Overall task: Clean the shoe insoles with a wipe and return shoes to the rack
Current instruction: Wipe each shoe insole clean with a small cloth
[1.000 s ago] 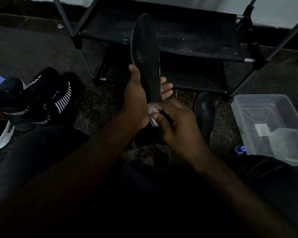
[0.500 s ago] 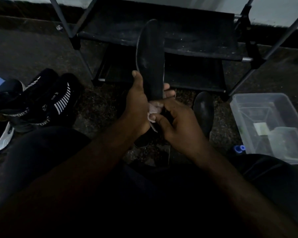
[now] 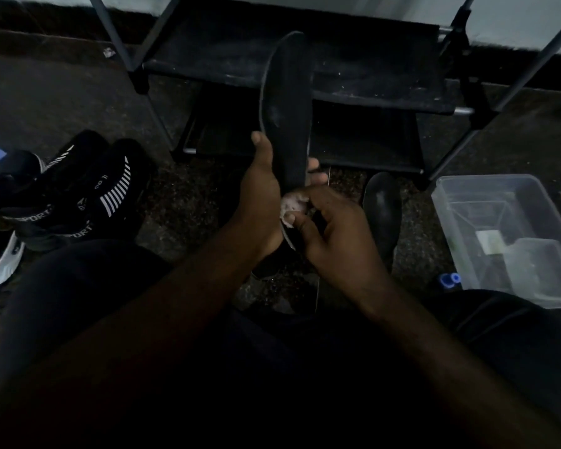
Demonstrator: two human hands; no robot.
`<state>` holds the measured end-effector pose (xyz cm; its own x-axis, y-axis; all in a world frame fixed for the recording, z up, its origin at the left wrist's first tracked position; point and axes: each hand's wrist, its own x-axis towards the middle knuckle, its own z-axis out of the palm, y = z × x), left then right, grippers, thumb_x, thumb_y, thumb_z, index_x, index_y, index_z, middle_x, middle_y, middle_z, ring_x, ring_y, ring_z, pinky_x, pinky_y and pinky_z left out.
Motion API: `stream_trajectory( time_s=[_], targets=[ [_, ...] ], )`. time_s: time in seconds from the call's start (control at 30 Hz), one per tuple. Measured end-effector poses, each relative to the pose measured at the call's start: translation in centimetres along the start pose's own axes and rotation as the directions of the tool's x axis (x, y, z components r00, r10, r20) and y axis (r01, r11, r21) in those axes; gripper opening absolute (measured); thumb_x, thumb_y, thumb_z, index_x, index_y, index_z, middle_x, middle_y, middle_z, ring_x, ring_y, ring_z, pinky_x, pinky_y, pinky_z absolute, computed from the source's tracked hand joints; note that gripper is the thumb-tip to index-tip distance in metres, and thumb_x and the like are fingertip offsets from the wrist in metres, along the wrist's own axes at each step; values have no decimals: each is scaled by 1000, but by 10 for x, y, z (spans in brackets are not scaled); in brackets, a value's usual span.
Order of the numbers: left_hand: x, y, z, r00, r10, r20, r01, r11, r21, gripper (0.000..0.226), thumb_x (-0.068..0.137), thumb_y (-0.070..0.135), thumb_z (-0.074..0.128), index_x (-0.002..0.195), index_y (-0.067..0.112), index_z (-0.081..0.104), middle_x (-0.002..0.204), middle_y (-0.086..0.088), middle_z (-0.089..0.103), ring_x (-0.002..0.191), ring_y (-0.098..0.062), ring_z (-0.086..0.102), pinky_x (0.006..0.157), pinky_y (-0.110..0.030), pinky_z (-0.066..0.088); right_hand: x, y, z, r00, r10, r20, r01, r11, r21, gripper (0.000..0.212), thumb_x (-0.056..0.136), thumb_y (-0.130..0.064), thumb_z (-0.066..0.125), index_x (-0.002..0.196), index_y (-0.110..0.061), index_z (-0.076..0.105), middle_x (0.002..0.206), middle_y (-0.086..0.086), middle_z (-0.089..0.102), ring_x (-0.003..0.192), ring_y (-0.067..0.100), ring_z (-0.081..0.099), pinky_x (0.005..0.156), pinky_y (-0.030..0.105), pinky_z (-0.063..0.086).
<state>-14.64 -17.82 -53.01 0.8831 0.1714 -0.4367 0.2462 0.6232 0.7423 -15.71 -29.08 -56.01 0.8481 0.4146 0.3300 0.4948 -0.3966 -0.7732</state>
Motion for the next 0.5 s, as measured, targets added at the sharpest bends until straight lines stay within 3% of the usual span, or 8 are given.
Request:
stream_trajectory(
  time_s=[0.1, 0.2, 0.27, 0.37, 0.5],
  targets=[
    [-7, -19, 5, 995, -66, 75, 62, 996, 59, 76, 97, 63, 21, 90, 4, 67, 81, -10, 71, 78, -19, 69, 76, -29, 56, 1, 3, -2, 995, 30, -100, -30, 1000, 3, 15, 89, -7, 64, 103, -10, 69, 97, -1, 68, 91, 7, 62, 80, 18, 49],
    [-7, -22, 4, 986, -113, 124, 105, 992, 71, 79, 97, 63, 16, 84, 6, 70, 82, -11, 72, 85, -20, 68, 82, -29, 52, 4, 3, -6, 991, 45, -129, -43, 999, 16, 14, 89, -8, 64, 102, -12, 69, 96, -5, 68, 91, 5, 63, 81, 23, 51],
    [-7, -13, 5, 988, -128, 91, 122, 990, 66, 81, 96, 65, 17, 83, 4, 68, 79, -13, 72, 77, -21, 69, 76, -29, 55, 4, 2, -4, 995, 31, -96, -28, 999, 25, 14, 89, -10, 65, 103, -11, 69, 97, -2, 69, 92, 9, 64, 83, 29, 53],
    [0, 3, 4, 999, -22, -34, 22, 1000, -10, 75, 96, 64, 24, 93, 1, 64, 86, -14, 69, 74, -23, 69, 66, -32, 59, 3, 1, 1, 1000, -2, -2, 2, 1000, -10, 14, 90, -12, 64, 103, -9, 68, 98, 2, 69, 92, 14, 65, 80, 36, 52],
    [-1, -6, 3, 999, -3, -39, 5, 999, 49, 76, 96, 65, 25, 102, 0, 65, 93, -15, 68, 80, -25, 68, 72, -34, 59, 0, 3, 3, 999, 7, -35, -9, 998, -55, 15, 90, -14, 62, 103, -10, 67, 98, 3, 69, 92, 18, 64, 79, 41, 52]
  ],
)
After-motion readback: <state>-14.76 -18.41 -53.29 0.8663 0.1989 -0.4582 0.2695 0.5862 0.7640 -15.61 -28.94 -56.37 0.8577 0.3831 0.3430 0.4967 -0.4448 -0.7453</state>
